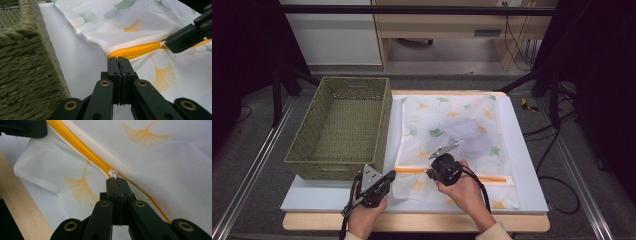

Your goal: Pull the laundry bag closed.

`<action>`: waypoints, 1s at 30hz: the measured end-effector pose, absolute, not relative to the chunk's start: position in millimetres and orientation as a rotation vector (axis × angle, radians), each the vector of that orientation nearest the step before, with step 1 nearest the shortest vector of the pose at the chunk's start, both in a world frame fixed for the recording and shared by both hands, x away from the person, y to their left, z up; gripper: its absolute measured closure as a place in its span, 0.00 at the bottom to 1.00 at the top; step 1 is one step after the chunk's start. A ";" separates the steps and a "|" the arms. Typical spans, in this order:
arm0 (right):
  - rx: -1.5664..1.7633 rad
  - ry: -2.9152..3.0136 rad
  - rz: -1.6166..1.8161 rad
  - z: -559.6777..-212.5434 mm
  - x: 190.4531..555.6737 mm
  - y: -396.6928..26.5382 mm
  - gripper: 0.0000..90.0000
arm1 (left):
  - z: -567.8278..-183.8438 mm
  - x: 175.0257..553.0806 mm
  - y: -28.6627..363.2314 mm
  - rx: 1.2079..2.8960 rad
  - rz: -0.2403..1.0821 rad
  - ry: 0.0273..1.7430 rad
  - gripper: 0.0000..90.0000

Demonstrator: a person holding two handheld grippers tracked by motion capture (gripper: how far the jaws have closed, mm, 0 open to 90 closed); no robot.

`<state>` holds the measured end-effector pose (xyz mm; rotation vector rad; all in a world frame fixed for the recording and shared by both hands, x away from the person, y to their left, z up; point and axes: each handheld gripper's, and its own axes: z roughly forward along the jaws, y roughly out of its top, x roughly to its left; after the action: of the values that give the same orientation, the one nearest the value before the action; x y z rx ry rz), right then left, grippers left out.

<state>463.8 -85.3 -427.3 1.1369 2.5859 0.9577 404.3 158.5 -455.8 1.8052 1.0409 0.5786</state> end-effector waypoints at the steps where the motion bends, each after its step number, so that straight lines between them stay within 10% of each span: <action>1: 1.151 2.582 0.951 -427.5 463.9 -87.5 1.00 | -455.8 404.4 158.6 1.804 0.578 1.041 0.99; 30: 1.249 2.525 0.989 -433.8 459.5 -138.2 1.00 | -455.7 404.5 158.8 1.808 0.584 1.040 0.99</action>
<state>459.5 -138.2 -433.8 1.2493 2.5254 0.9888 404.5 158.8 -455.7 1.8084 1.0403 0.5844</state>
